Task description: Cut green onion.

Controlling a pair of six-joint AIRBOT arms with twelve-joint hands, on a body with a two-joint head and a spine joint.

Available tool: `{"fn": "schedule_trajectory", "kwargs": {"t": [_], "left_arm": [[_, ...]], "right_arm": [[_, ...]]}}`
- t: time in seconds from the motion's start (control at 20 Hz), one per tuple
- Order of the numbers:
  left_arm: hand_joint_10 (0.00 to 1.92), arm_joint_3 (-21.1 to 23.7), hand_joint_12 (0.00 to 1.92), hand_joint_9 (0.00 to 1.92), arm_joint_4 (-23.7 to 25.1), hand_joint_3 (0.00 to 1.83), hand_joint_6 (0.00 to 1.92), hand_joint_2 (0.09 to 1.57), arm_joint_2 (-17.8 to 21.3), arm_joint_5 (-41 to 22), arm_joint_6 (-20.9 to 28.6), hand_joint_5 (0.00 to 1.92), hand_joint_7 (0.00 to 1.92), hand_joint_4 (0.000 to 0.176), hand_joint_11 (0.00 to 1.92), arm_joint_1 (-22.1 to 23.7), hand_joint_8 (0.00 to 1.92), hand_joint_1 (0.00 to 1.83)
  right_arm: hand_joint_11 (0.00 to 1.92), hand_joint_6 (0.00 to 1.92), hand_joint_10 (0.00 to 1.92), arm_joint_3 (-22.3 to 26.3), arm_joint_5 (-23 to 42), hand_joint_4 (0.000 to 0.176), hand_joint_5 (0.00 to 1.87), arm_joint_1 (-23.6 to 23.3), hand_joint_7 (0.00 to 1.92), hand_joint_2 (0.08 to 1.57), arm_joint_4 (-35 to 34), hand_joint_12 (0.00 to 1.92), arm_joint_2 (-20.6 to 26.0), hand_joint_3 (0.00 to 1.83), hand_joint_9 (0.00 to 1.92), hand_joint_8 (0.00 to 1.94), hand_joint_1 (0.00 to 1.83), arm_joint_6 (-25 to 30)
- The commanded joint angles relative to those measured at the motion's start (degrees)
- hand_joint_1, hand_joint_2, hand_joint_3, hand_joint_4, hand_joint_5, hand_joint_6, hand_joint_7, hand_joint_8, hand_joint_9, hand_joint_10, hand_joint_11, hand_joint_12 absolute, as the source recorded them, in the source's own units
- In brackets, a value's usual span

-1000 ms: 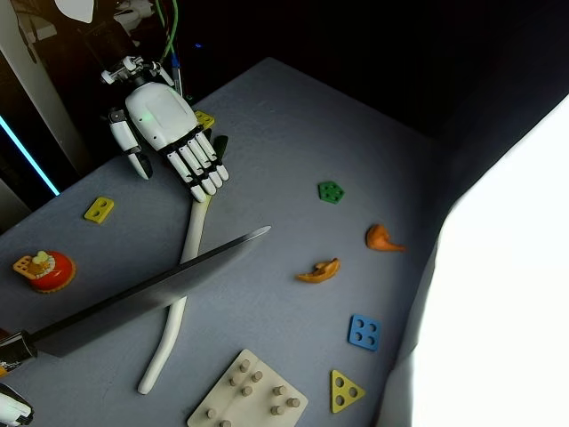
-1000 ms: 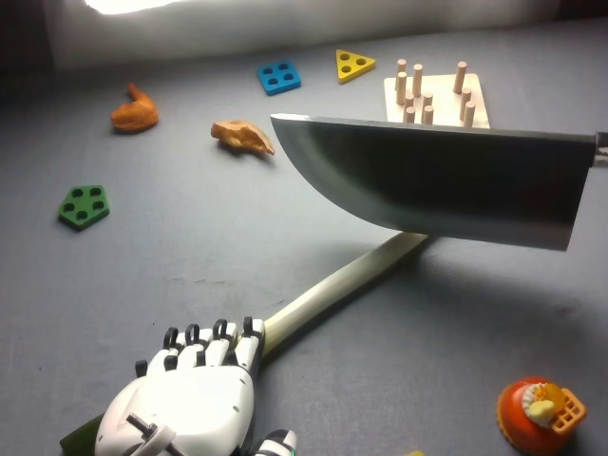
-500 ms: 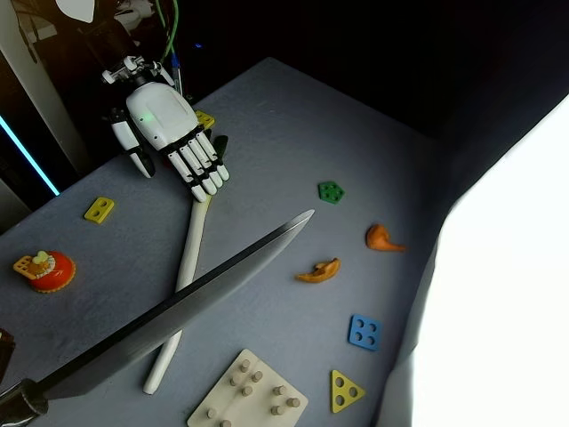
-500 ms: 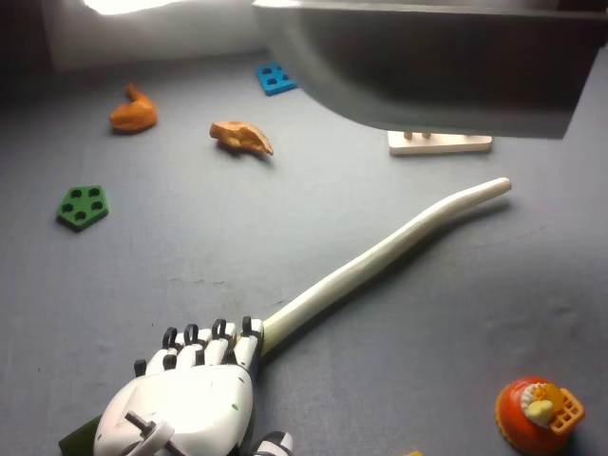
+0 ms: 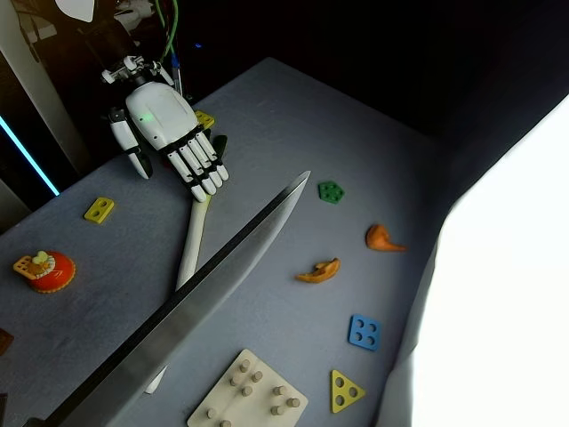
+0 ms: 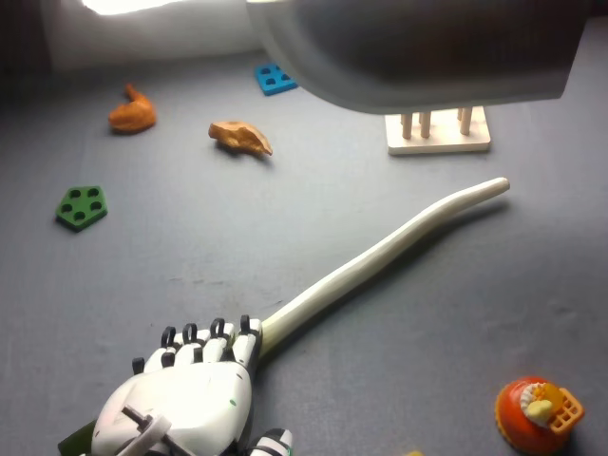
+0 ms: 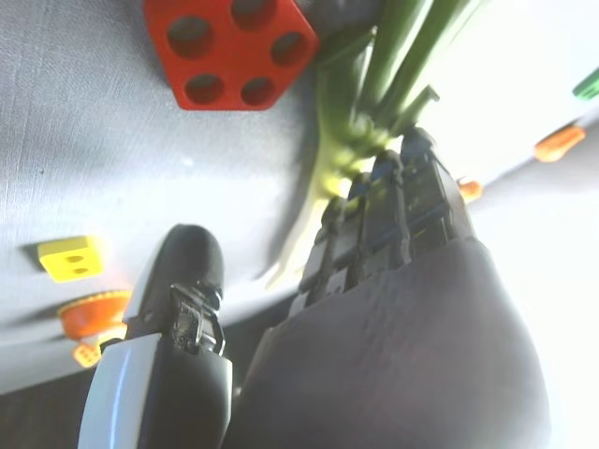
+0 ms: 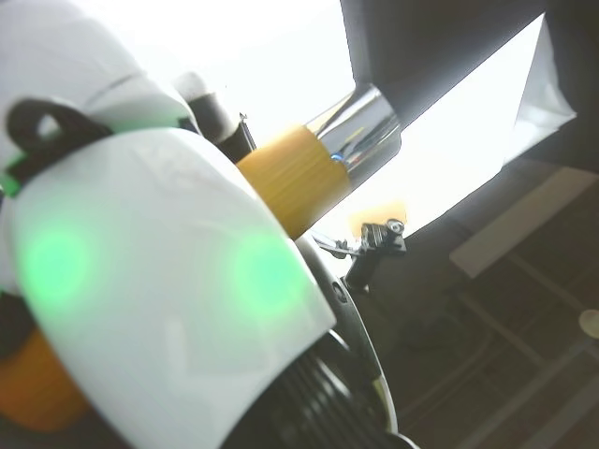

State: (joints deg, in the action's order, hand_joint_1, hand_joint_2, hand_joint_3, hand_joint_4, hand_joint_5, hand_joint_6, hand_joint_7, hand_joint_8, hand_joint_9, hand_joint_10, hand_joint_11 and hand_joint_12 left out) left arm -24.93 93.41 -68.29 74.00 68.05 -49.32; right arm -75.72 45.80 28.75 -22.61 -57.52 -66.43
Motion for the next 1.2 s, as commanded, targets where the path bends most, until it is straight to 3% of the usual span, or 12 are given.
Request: {"fn": "schedule_trajectory", "kwargs": {"t": [0.0,0.2,0.65,1.15], "left_arm": [[0.00,0.10,0.00,0.00,3.23,0.00,0.00,1.42,0.37,2.25,0.04,0.00,0.00,0.000,0.00,0.74,0.00,0.50],[0.00,-0.07,0.00,0.00,2.94,0.00,0.01,1.40,1.32,2.25,-0.14,0.04,0.00,0.000,0.00,3.12,0.00,0.55],[0.00,-0.19,0.00,0.00,4.12,0.00,0.00,1.41,4.54,0.26,-3.16,0.03,0.00,0.000,0.00,8.86,0.00,0.51],[0.00,0.11,0.00,0.00,1.13,0.00,0.00,1.40,8.71,-9.01,-16.56,0.00,0.00,0.000,0.00,16.99,0.00,0.53]], "right_arm": [[1.68,1.92,1.92,-1.65,6.11,0.176,1.31,-0.54,1.55,1.25,1.94,1.92,0.04,0.00,1.61,1.94,1.56,3.24],[1.70,1.92,1.92,-9.33,10.51,0.176,1.35,0.92,1.53,1.25,8.24,1.92,-2.52,0.00,1.61,1.94,1.56,13.72],[1.69,1.92,1.92,-20.60,13.65,0.176,1.36,2.38,1.53,1.26,8.37,1.92,-9.79,0.00,1.60,1.94,1.54,14.38],[1.68,1.92,1.92,-29.83,15.84,0.176,1.30,4.02,1.50,1.25,6.13,1.92,-16.50,0.00,1.59,1.94,1.55,15.06]]}}
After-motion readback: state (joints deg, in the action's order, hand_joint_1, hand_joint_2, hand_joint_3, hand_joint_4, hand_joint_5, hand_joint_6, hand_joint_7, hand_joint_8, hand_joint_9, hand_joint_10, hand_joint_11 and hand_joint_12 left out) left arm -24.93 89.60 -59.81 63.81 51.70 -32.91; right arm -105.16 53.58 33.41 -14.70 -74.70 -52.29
